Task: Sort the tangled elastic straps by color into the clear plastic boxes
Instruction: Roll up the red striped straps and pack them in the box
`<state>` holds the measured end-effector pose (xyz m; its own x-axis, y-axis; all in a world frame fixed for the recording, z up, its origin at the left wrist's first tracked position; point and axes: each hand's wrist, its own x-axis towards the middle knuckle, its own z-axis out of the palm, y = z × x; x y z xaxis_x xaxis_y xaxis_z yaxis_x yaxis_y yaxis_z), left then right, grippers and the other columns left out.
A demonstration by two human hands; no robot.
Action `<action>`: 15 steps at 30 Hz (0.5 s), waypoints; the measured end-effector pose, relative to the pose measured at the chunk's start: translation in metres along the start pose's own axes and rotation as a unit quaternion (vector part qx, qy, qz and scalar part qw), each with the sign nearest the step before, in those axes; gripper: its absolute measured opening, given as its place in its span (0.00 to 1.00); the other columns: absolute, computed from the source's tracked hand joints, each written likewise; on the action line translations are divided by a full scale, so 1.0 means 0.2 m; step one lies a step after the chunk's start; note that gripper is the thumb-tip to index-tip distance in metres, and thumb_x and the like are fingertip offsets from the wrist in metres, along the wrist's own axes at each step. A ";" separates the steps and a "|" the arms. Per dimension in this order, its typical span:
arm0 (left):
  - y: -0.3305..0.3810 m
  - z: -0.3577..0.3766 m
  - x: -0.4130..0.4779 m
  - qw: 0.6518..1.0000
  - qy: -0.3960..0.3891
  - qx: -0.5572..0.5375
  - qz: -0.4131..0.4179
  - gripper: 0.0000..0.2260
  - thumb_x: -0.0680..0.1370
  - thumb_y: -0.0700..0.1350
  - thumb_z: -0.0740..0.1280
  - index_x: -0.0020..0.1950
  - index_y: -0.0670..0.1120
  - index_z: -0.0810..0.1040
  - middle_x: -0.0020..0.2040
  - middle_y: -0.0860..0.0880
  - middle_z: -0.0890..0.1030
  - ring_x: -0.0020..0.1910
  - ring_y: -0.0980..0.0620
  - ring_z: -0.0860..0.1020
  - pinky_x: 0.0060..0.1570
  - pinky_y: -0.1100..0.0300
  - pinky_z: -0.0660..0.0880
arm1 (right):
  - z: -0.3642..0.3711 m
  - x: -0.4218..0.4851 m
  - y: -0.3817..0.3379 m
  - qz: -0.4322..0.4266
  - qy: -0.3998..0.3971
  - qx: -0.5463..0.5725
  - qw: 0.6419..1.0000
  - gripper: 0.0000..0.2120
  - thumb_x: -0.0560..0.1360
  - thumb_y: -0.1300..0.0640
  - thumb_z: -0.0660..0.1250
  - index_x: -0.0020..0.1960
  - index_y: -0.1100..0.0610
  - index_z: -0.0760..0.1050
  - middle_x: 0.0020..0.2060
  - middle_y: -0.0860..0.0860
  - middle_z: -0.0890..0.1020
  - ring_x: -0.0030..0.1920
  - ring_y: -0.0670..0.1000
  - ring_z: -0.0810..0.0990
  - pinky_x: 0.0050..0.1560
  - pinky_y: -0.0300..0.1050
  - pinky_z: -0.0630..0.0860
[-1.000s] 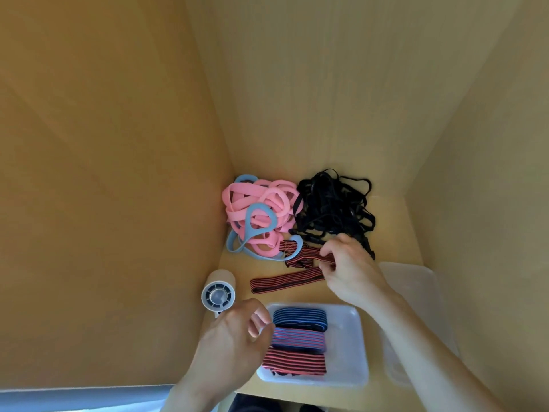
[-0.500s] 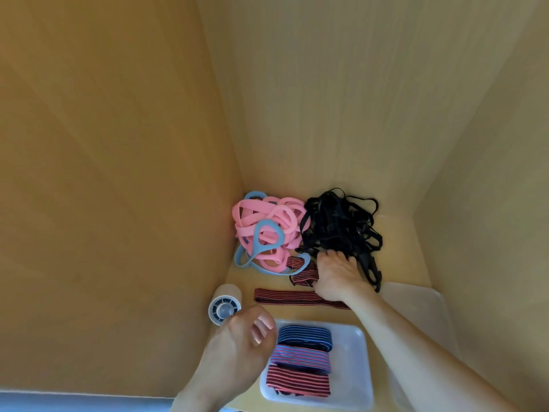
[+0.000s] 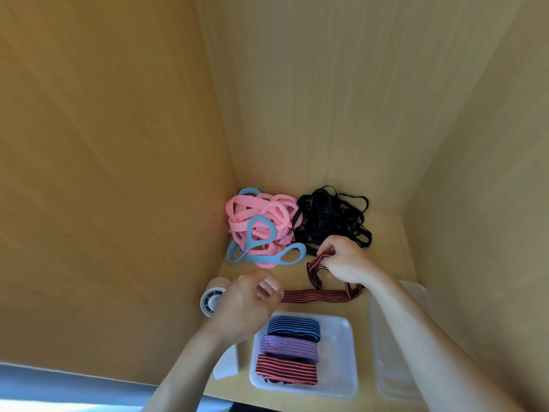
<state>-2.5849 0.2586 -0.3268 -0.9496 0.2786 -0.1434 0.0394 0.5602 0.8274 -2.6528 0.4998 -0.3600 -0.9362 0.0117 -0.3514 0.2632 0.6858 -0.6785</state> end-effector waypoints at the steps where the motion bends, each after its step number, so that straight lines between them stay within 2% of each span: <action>1: 0.02 0.00 0.03 1.000 -0.005 -0.007 -0.001 0.04 0.78 0.41 0.69 0.44 0.48 0.81 0.43 0.53 0.83 0.44 0.56 0.80 0.49 0.59 0.79 | -0.03 -0.02 -0.01 -0.005 -0.008 0.021 1.000 0.09 0.76 0.60 0.63 0.47 0.46 0.77 0.43 0.50 0.84 0.35 0.44 0.83 0.37 0.43 0.79; 5: 0.10 0.05 0.13 0.997 -0.006 -0.070 -0.021 0.05 0.77 0.37 0.70 0.51 0.45 0.80 0.48 0.50 0.81 0.49 0.52 0.80 0.52 0.65 0.76 | -0.16 -0.11 -0.07 -0.033 -0.002 0.114 0.993 0.10 0.76 0.65 0.64 0.47 0.51 0.80 0.39 0.52 0.84 0.30 0.47 0.79 0.39 0.45 0.77; 8: 0.19 0.06 0.19 0.992 -0.015 -0.127 -0.021 0.19 0.75 0.38 0.74 0.63 0.47 0.75 0.59 0.51 0.78 0.59 0.55 0.77 0.59 0.63 0.74 | -0.25 -0.20 -0.16 -0.070 -0.011 0.189 0.979 0.11 0.76 0.69 0.63 0.48 0.57 0.81 0.31 0.51 0.81 0.29 0.48 0.75 0.37 0.43 0.74; 11: 0.25 0.04 0.25 0.980 -0.075 -0.185 -0.002 0.29 0.74 0.40 0.77 0.71 0.52 0.70 0.67 0.55 0.74 0.67 0.59 0.72 0.67 0.59 0.72 | -0.32 -0.27 -0.24 -0.111 -0.024 0.252 0.961 0.09 0.76 0.72 0.63 0.49 0.63 0.80 0.35 0.59 0.78 0.31 0.52 0.73 0.36 0.44 0.72; 12: 0.27 0.04 0.26 0.975 -0.095 -0.201 0.002 0.29 0.72 0.41 0.77 0.71 0.53 0.71 0.67 0.58 0.76 0.67 0.61 0.72 0.66 0.60 0.72 | -0.34 -0.29 -0.26 -0.125 -0.031 0.280 0.951 0.08 0.76 0.73 0.62 0.50 0.66 0.79 0.35 0.59 0.78 0.31 0.52 0.73 0.35 0.44 0.72; 14: 0.30 0.04 0.26 0.961 -0.125 -0.246 0.015 0.25 0.69 0.42 0.75 0.65 0.51 0.75 0.59 0.63 0.81 0.61 0.66 0.76 0.59 0.67 0.73 | -0.36 -0.32 -0.29 -0.145 -0.047 0.333 0.931 0.07 0.76 0.74 0.62 0.50 0.69 0.78 0.33 0.56 0.79 0.29 0.51 0.73 0.33 0.42 0.71; 15: 0.30 0.05 0.26 0.953 -0.132 -0.272 0.019 0.23 0.69 0.41 0.73 0.64 0.46 0.76 0.56 0.59 0.83 0.58 0.63 0.78 0.56 0.67 0.74 | -0.37 -0.32 -0.30 -0.149 -0.054 0.354 0.922 0.07 0.76 0.74 0.62 0.49 0.68 0.77 0.32 0.54 0.80 0.29 0.50 0.73 0.32 0.41 0.71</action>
<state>-2.6293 0.3144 -0.2896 -0.8371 0.5168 -0.1796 -0.1627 0.0782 0.9836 -2.6254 0.5122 -0.2486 -0.9728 -0.1999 -0.1172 0.1198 -0.0011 -0.9928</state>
